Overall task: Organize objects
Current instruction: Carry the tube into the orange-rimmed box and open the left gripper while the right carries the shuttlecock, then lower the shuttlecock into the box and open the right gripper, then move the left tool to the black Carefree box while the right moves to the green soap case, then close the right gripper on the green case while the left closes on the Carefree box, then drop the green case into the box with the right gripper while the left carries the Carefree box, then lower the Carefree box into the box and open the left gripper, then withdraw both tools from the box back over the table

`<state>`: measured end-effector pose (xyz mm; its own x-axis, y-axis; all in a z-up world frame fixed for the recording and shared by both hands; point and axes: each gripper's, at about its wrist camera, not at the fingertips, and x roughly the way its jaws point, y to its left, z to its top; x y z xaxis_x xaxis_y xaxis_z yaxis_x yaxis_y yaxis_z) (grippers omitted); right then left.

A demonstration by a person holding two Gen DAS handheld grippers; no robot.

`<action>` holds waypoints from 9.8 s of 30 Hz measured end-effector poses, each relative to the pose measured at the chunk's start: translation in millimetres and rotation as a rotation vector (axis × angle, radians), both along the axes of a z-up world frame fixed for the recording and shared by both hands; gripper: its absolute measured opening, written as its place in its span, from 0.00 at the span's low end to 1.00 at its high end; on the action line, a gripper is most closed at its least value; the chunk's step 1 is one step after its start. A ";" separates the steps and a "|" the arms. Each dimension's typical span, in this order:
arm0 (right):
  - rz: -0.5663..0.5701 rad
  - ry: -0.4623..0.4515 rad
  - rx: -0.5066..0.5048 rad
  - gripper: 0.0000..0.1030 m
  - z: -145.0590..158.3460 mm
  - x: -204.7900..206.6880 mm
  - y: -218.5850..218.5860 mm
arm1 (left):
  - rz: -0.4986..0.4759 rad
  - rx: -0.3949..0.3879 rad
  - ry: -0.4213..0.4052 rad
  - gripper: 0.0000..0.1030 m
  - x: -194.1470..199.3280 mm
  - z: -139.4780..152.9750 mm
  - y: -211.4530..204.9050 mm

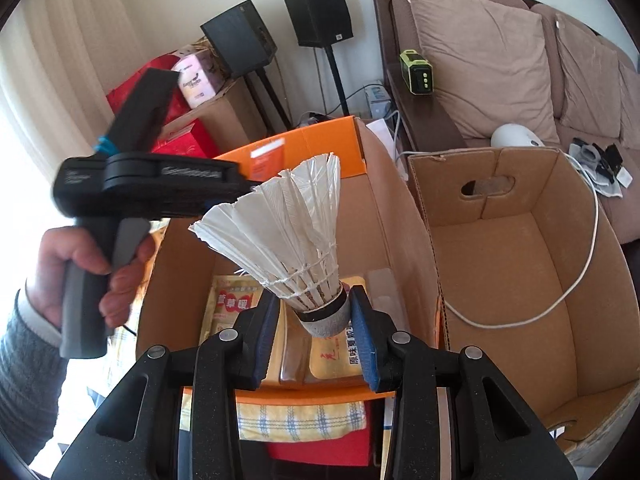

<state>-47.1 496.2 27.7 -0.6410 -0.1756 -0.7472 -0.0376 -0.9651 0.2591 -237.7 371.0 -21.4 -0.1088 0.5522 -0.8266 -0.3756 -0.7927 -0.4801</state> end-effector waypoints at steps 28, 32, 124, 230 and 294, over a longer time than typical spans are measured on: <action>-0.039 -0.021 -0.011 0.35 -9.5 10.9 13.2 | 0.197 0.079 -0.373 0.41 -27.1 -97.2 29.4; -0.039 -0.019 -0.008 0.35 -8.0 10.1 14.3 | 0.158 0.059 -0.296 0.68 -25.9 -77.5 22.4; 0.434 -0.065 0.089 0.75 -9.8 -69.2 -268.9 | 0.424 -0.327 0.224 1.00 132.8 -25.5 -422.8; 0.303 -0.247 0.232 0.43 -68.8 -55.9 -138.0 | -0.004 0.011 0.303 0.48 82.3 92.2 -145.6; 0.107 -0.011 0.123 0.59 12.3 -7.3 -60.4 | 0.041 -0.179 0.139 0.79 28.6 71.6 -94.6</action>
<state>-54.4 435.8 39.9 -0.6152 -0.1493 -0.7741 0.0649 -0.9882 0.1391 -209.1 276.4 50.2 -0.2483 0.3905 -0.8865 -0.3938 -0.8768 -0.2760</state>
